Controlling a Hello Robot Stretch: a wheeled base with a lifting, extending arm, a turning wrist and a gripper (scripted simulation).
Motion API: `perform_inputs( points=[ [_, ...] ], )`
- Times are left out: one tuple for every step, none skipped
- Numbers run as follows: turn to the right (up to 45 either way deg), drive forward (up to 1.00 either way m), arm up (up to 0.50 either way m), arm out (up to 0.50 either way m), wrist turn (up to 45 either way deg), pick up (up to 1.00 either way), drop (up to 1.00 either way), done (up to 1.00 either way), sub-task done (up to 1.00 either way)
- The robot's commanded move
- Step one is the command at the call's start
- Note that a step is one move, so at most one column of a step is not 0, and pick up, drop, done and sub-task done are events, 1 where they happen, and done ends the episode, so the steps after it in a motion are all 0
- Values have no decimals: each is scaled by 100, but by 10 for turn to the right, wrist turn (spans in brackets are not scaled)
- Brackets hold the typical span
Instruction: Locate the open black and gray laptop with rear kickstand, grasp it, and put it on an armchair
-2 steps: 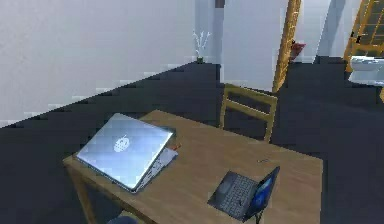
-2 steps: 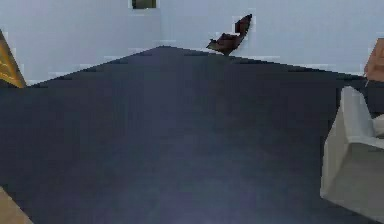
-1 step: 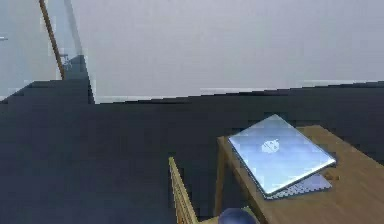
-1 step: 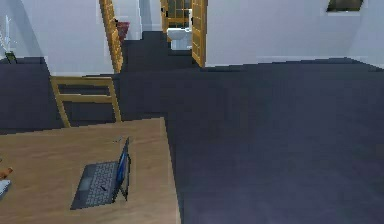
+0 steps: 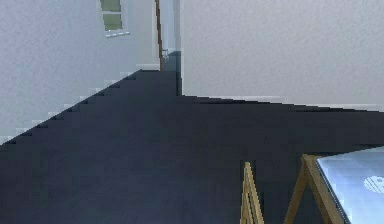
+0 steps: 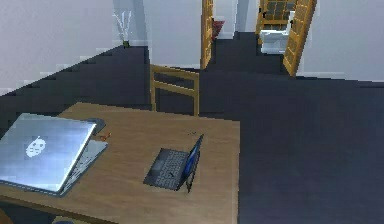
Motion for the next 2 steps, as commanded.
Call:
perform_inputs(
  points=[
    [0,0,50,0,0,0,0,0,0],
    [0,0,34,0,0,0,0,0,0]
  ],
)
